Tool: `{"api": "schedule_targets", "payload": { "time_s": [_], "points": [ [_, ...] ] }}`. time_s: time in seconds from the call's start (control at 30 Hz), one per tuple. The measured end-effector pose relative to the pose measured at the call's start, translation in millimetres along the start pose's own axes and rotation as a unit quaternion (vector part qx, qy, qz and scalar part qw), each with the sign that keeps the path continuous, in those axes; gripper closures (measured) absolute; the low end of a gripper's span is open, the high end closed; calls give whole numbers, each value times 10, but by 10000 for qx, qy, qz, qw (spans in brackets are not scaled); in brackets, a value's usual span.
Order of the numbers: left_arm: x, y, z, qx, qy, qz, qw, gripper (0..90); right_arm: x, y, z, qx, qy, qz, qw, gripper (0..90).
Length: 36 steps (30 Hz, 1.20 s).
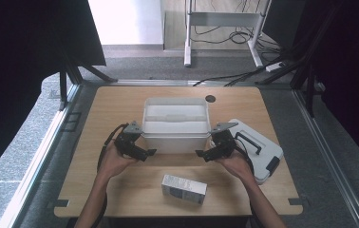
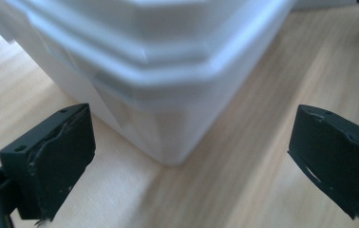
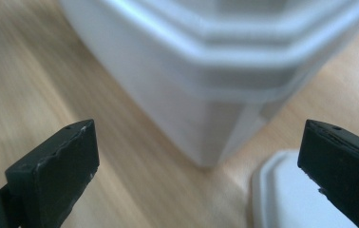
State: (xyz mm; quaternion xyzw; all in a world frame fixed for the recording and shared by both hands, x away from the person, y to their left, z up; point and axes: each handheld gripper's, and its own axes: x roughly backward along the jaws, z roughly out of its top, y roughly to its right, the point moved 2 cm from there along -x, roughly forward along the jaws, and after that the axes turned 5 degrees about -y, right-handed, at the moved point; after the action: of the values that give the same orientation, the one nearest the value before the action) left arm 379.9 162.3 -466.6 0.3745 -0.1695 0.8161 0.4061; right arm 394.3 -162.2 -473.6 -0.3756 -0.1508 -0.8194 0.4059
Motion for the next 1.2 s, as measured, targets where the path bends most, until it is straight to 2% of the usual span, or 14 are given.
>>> {"api": "schedule_targets", "payload": {
  "time_s": [0.1, 0.17, 0.3, 0.4, 0.57, 0.77, 0.83, 0.97, 1.2],
  "points": [
    [-50, -33, 86, -30, -13, -20, 10000, 24, -35, 9, 79, -23, 126, 41, 9999, 16],
    [-75, -53, 122, -60, -84, 70, 9999, 23, -46, 11, 123, -5, 146, 35, 9999, 48],
    [-75, -48, 111, -24, -69, -5, 10000, 18, -51, 31, 150, -104, 170, 4, 9998, 75],
    [-71, -25, 104, -41, -115, -36, 9999, 5, -38, 33, 148, -80, 163, 12, 9998, 85],
    [-4, 77, 47, -140, -200, -95, 9997, 0, 40, -47, 102, 54, 102, 118, 9999, 86],
    [72, 189, -44, -219, -171, -201, 9994, 0, 110, -137, 34, 138, 53, 202, 9997, 87],
    [98, 228, -73, -237, -171, -220, 9993, 0, 159, -208, -15, 177, 36, 254, 9995, 96],
    [167, 327, -154, -268, -124, -352, 9989, 0, 217, -287, -69, 216, 9, 275, 9994, 102],
    [231, 436, -231, -326, -119, -390, 9986, 0, 292, -401, -146, 254, -21, 320, 9992, 102]
  ]
}}
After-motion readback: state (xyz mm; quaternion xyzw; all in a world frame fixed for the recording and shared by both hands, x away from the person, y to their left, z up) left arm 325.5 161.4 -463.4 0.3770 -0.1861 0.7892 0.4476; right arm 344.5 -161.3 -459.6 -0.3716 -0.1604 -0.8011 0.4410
